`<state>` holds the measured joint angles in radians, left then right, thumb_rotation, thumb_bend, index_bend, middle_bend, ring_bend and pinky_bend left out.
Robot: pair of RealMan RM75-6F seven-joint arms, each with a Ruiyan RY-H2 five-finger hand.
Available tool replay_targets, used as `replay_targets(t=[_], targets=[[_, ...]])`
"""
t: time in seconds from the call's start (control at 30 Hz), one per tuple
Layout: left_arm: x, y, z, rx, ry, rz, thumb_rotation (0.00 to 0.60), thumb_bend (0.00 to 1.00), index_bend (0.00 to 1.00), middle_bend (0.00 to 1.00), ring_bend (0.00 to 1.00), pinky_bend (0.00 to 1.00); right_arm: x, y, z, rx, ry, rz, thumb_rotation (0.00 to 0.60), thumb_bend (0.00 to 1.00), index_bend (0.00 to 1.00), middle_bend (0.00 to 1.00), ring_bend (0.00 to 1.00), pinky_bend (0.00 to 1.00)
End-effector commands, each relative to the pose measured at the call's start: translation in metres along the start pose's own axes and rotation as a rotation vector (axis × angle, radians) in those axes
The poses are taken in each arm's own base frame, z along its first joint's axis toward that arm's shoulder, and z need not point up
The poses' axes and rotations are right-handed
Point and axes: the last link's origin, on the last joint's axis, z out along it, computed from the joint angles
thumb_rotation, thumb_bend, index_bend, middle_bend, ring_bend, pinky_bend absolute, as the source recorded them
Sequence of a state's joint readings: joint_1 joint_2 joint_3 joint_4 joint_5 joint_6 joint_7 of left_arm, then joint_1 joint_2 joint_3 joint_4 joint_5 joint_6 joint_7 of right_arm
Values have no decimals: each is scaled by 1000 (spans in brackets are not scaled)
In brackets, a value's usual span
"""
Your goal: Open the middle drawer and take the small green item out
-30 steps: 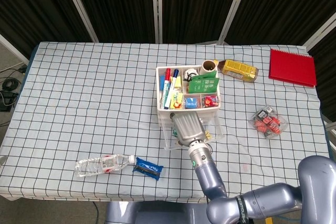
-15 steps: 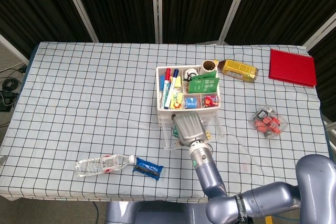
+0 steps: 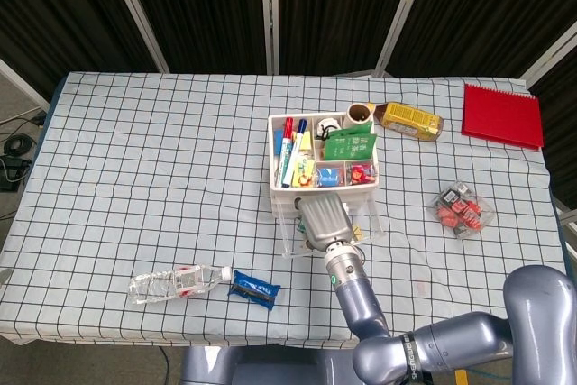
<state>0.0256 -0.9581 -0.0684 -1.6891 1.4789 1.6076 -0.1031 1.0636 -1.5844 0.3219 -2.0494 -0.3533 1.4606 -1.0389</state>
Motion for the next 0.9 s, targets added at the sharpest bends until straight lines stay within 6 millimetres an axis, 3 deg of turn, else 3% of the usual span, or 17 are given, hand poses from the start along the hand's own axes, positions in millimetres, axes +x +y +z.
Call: replay_targets(t=[0.03,0.47,0.9], targets=[[0,0,0,0,0,0,600,71,0,0,0,0,0,0,0,5,7,7,600,349,540,1000,1000,769],[0,1,-1,-3,1,-1,600,71,0,0,0,0,3,-1,-6,10,20,-1,600,380,579,1000,1000,769],[0,2,-2,-7,1,2,600,70,0,0,0,0,20,4,-23,3,71,-26,600,383,602,1000,1000,769]])
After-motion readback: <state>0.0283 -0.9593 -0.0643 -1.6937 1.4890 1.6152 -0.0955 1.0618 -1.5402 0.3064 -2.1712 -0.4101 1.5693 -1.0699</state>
